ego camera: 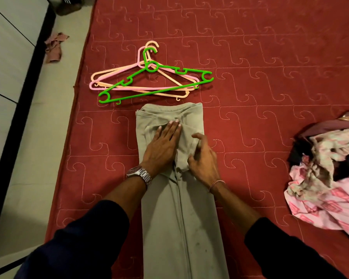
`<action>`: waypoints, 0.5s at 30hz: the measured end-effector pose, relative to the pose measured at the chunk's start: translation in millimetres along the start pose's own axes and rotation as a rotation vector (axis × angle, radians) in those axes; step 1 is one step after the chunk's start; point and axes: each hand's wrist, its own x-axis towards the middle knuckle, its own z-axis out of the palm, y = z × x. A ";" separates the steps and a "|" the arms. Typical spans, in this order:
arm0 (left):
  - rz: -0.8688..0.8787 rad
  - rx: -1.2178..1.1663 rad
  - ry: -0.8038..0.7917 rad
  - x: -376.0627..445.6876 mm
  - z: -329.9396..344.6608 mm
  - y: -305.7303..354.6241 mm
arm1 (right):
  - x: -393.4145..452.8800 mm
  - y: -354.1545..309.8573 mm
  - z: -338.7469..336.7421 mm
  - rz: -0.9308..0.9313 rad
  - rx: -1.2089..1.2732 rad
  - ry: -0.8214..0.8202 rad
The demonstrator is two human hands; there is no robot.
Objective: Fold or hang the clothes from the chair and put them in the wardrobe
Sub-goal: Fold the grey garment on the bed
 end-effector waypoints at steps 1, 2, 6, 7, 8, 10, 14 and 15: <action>-0.026 -0.030 0.021 1.5 -2.1 0.1 | 1.5 -0.5 0.8 0.000 -0.012 -0.020; -0.065 -0.053 0.059 2.2 -4.6 -0.3 | 3.0 -2.4 0.5 0.011 0.005 -0.038; -0.178 0.021 0.311 -0.6 -12.6 0.1 | 15.1 -9.8 -9.7 0.125 0.162 -0.211; -0.183 0.038 0.336 -1.7 -13.9 0.5 | 17.5 -11.2 -13.3 0.146 0.169 -0.274; -0.173 0.045 0.349 -2.6 -14.5 0.5 | 19.1 -12.0 -16.2 0.152 0.173 -0.317; -0.137 0.030 0.340 -5.2 -11.6 0.2 | 19.3 -12.2 -19.5 0.154 0.199 -0.357; -0.113 0.041 0.247 -10.1 -0.2 -2.0 | 14.0 -6.3 -11.9 0.111 0.168 -0.363; -0.114 0.052 0.222 -11.0 1.4 -2.7 | 13.3 -4.1 -9.6 0.078 0.125 -0.364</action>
